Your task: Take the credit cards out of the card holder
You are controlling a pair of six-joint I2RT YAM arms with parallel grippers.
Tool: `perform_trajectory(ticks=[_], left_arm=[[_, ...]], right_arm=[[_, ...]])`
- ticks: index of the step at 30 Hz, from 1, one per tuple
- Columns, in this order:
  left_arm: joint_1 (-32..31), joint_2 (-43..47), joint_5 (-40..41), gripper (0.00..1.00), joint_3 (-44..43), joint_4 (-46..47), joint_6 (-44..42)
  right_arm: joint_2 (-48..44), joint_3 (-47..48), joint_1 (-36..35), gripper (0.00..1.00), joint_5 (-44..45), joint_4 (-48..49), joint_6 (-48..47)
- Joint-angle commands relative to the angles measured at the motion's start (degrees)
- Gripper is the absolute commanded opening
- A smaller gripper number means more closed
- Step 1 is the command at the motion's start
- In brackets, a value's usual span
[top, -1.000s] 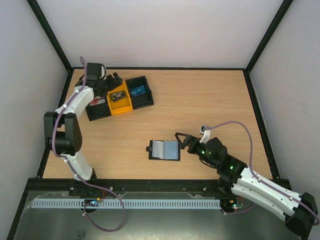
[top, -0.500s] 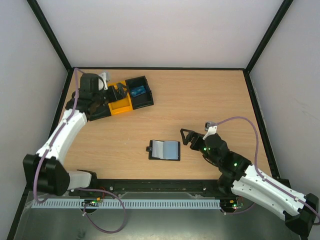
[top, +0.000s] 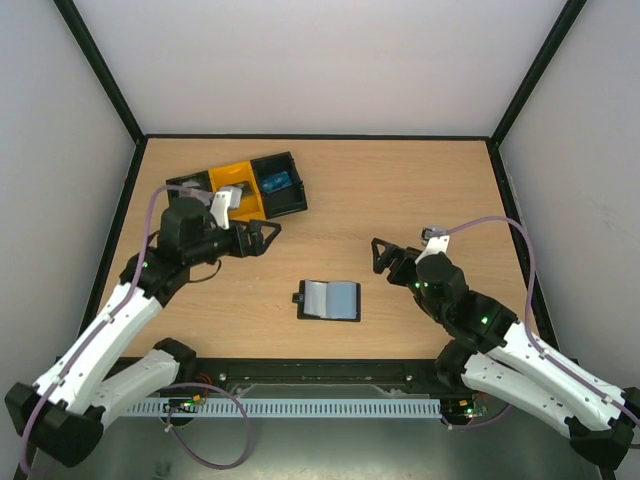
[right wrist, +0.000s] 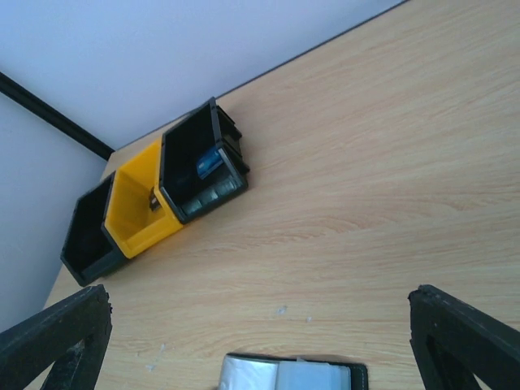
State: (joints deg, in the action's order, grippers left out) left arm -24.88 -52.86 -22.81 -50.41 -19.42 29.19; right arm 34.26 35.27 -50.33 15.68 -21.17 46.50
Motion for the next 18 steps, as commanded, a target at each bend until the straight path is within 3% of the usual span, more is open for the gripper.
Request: perform_trajectory(ticks=[1,7,18], left_arm=[[-0.43,7.08,-0.28,1.0,3.67,-0.27,3.13],[-0.43,14.17,-0.17,1.0,8.59,0.71,5.54],[-0.43,18.36,1.44,1.0,10.82,0.57,4.95]], right_arm=[[-1.1,4.47,0.04,0.98,3.71,-2.86,-1.57],[-1.04,6.81,-0.01,0.98,4.52,-3.14,-1.66],[-2.03,5.09,0.04,0.98,3.3,-2.09,0.73]])
